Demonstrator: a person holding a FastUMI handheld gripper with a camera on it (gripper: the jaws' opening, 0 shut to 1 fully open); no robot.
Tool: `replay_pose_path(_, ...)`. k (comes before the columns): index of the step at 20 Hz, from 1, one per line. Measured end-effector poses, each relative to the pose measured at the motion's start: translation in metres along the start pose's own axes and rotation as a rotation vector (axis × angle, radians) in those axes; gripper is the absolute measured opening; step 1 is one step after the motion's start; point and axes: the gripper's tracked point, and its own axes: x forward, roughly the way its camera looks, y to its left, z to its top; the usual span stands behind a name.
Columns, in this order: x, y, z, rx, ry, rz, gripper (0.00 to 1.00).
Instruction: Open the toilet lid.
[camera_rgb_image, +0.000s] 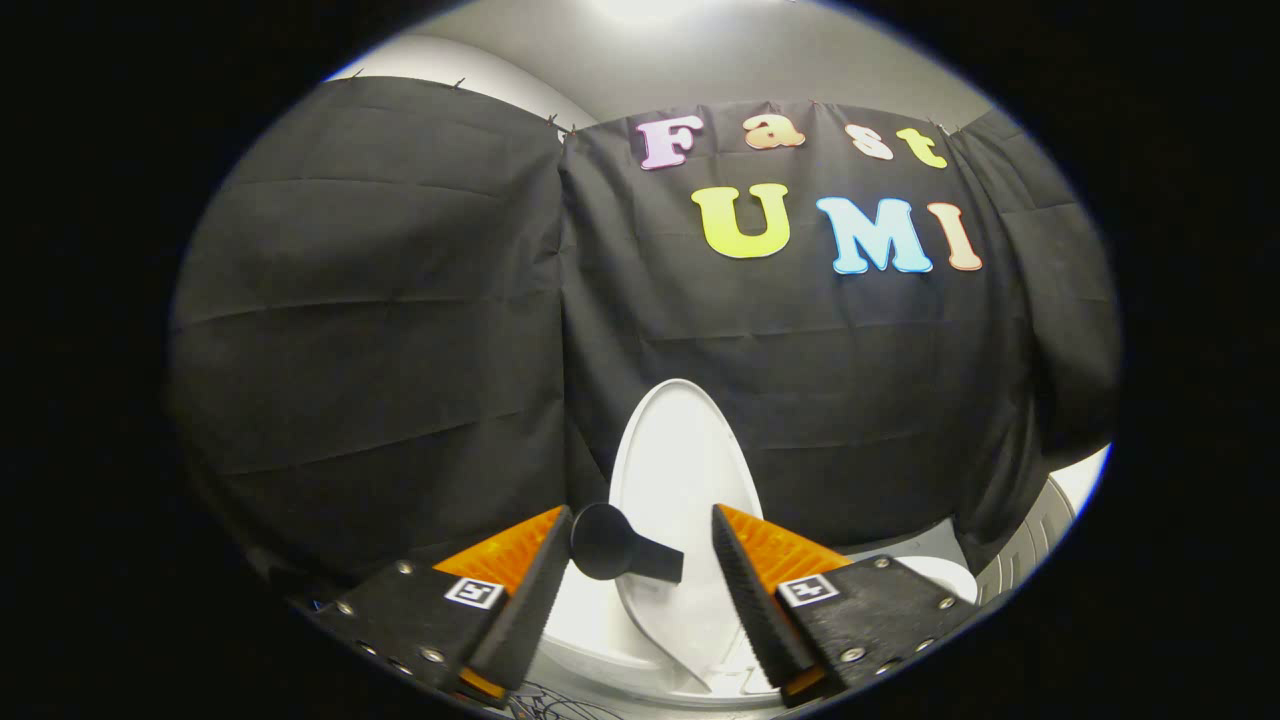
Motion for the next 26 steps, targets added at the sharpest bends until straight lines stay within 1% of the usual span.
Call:
replay_pose_path(2, -0.007, -0.001, 0.011, -0.002, -0.027, 0.041, 0.86)
replay_pose_path(3, -0.015, -0.005, 0.016, -0.004, -0.04, 0.047, 0.96)
replay_pose_path(6, -0.035, -0.028, 0.035, -0.011, -0.08, 0.045, 0.96)
replay_pose_path(10, -0.064, -0.072, 0.053, -0.03, -0.126, 0.0, 0.96)
replay_pose_path(17, -0.107, -0.123, 0.03, -0.09, -0.118, -0.042, 0.96)
replay_pose_path(26, -0.145, -0.191, -0.008, -0.087, -0.122, -0.106, 0.96)
